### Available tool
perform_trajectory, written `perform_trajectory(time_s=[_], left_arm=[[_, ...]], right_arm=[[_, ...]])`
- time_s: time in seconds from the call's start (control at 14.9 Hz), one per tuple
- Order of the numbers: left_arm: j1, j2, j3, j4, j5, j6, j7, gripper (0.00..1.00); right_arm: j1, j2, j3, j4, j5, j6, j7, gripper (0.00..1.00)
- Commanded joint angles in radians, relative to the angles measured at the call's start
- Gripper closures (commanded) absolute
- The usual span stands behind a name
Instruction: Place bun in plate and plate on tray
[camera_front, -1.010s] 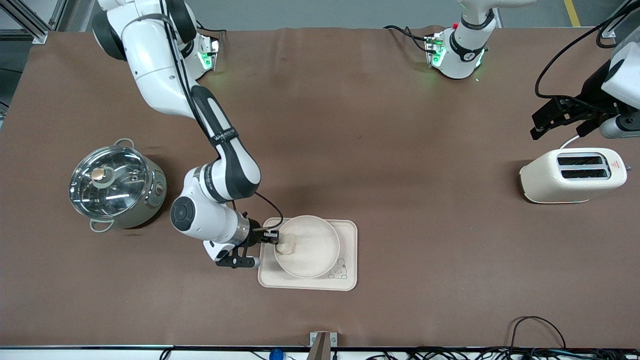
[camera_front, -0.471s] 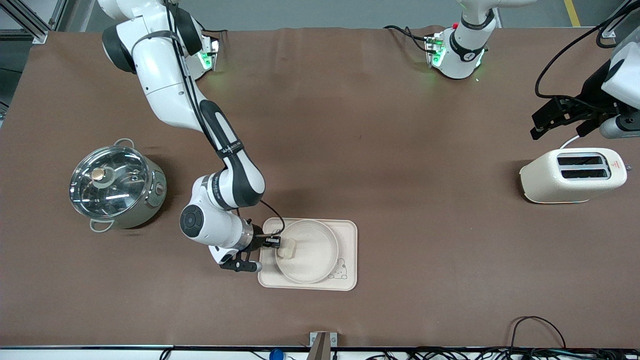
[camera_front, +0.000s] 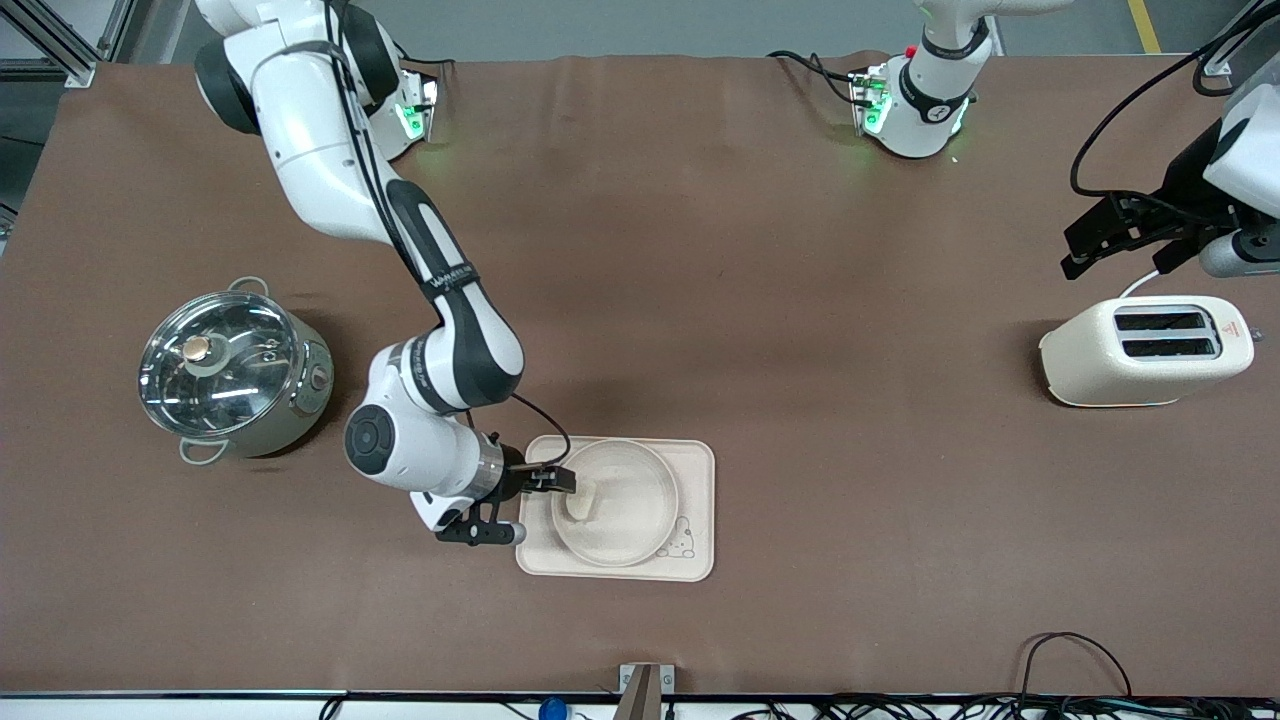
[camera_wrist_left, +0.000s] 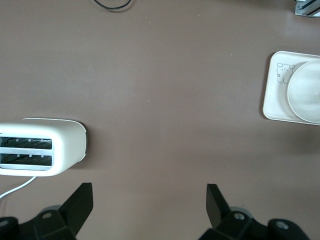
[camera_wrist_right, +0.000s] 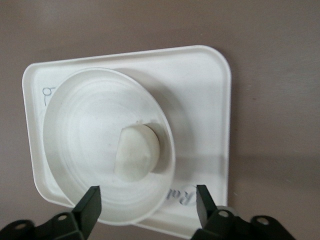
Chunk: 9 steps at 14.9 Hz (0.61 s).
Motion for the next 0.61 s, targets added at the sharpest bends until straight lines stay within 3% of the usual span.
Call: perform_trajectory(time_s=[0.0,0.27,0.4,0.54], left_arm=[[0.004,0.008,0.0,0.022,-0.007,-0.02,0.022,0.0],[0.004,0.008,0.0,0.022,-0.007,-0.02,0.022,0.0],[0.004,0.007,0.0,0.022,-0.006,-0.02,0.022,0.0],[0.004,0.007,0.001,0.022,-0.007,-0.02,0.022,0.0]], right_arm=[[-0.008,-0.122,-0.015,-0.038,-0.128,-0.104,-0.006,0.0],[-0.019,-0.286,-0.04,-0.079,-0.247,-0.249,-0.015,0.0],[-0.039,-0.409,-0.038,-0.185,-0.33,-0.263,-0.085,0.0],[-0.082,-0.525,-0.038,-0.304,-0.341,-0.263,-0.144,0.0]])
